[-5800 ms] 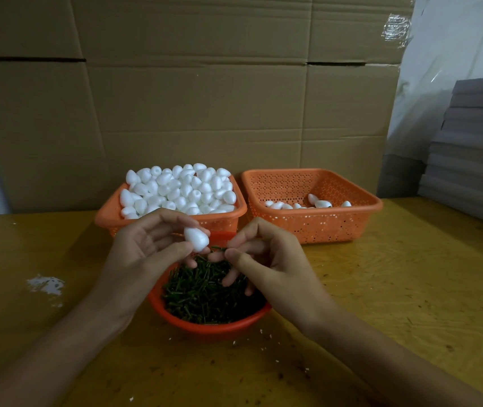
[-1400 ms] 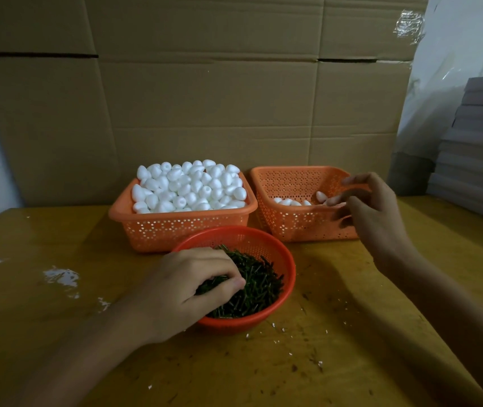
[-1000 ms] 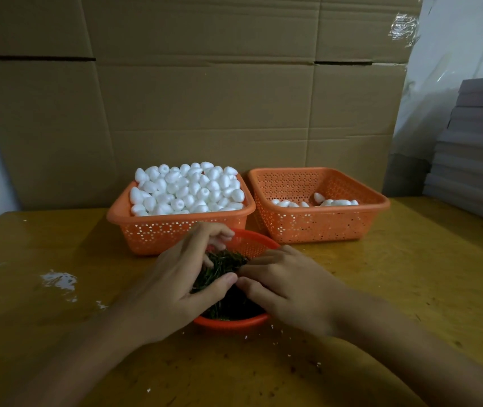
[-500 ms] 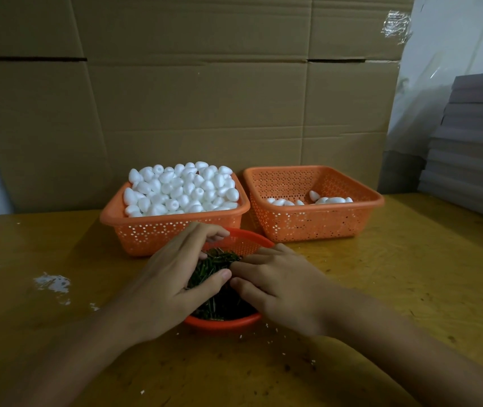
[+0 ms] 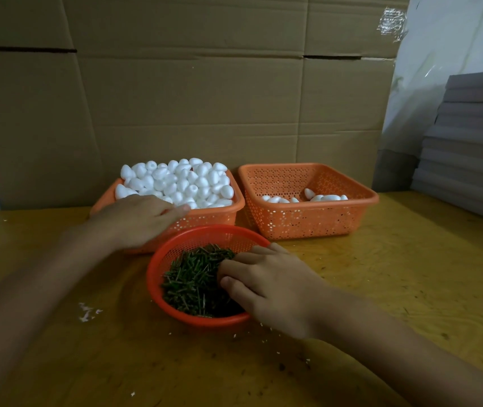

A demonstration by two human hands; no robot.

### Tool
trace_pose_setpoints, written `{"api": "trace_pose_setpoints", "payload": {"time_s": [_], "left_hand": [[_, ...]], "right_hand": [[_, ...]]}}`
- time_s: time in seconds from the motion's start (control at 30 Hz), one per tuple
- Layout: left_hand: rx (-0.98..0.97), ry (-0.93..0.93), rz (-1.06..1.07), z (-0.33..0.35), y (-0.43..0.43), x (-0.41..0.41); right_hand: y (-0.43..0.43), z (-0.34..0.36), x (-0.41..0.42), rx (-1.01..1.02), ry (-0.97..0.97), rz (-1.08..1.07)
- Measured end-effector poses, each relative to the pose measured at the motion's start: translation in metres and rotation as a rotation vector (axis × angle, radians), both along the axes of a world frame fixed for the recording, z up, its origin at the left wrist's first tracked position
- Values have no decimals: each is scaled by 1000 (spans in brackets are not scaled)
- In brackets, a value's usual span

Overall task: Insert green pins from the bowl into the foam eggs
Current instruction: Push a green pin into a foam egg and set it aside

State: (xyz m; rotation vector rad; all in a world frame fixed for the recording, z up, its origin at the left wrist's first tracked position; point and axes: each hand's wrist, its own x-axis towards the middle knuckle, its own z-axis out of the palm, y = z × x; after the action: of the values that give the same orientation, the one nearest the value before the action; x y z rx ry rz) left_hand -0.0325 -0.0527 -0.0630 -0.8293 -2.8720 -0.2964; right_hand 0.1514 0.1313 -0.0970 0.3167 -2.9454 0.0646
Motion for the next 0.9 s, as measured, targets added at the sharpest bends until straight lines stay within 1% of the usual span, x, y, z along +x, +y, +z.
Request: {"api": "trace_pose_setpoints", "payload": {"time_s": [0.1, 0.2, 0.27, 0.47, 0.57, 0.63, 0.7, 0.8, 0.83, 0.9], "left_hand": [[71, -144, 48, 12, 5, -9], [33, -200, 43, 14, 8, -13], [45, -183, 29, 17, 5, -21], [271, -65, 51, 15, -11, -30], [420, -62, 74, 16, -11, -26], [498, -28, 91, 15, -11, -25], [639, 4, 88, 12, -11, -20], [972, -65, -26, 8, -9, -3], [1040, -81, -72, 6, -9, 6], [1112, -97, -170, 3, -9, 25]], "right_hand": [[-1, 0, 0, -1, -4, -2], [0, -1, 0, -2, -3, -3], [-1, -1, 1, -1, -4, -2], [0, -1, 1, -2, -3, -3], [0, 0, 1, -5, -1, -1], [0, 0, 1, -10, 1, 3], [0, -1, 1, -14, 4, 8], [0, -1, 1, -16, 10, 14], [1, -1, 0, -18, 13, 17], [1, -1, 0, -18, 15, 23]]}}
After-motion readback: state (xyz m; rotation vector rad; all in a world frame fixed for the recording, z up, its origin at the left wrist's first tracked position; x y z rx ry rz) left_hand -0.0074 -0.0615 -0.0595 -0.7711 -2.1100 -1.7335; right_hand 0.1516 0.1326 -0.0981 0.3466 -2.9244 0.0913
